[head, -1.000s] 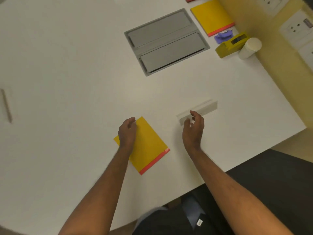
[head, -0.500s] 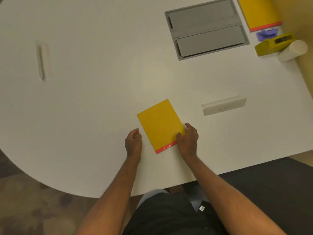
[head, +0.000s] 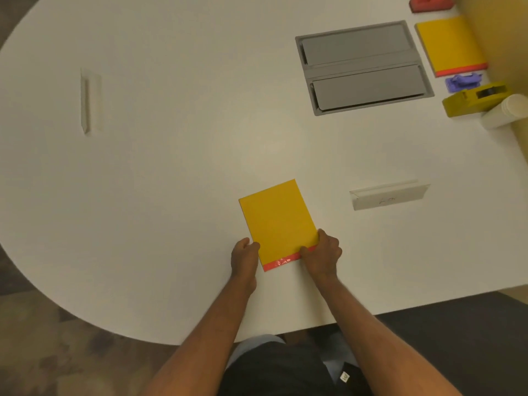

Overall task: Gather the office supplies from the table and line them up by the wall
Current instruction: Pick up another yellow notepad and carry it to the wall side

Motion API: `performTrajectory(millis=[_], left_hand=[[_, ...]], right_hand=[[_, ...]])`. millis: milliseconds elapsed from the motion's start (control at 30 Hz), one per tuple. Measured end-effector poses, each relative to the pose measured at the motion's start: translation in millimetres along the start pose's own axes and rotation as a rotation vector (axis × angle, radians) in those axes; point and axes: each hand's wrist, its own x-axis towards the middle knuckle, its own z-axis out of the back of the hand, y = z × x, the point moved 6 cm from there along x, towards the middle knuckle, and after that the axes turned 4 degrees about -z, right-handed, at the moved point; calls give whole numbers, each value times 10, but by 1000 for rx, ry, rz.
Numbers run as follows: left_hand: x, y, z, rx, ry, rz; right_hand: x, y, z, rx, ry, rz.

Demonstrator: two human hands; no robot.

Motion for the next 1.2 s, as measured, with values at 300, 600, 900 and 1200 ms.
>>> performTrajectory(millis=[300,600,900,1200], left_hand=[[-41,-42,-14,-136,108,72],[-114,-241,-37,-188,104,77],[-68,-877,-665,-268,265,-62],[-76,-2030,-1803,-155,452,-229]], right_hand=[[69,-92,173,437,85,-96],[-34,-105,469,575,169,-83],[20,125,1246,731,130,-58],[644,294,2444,793,28,-18]])
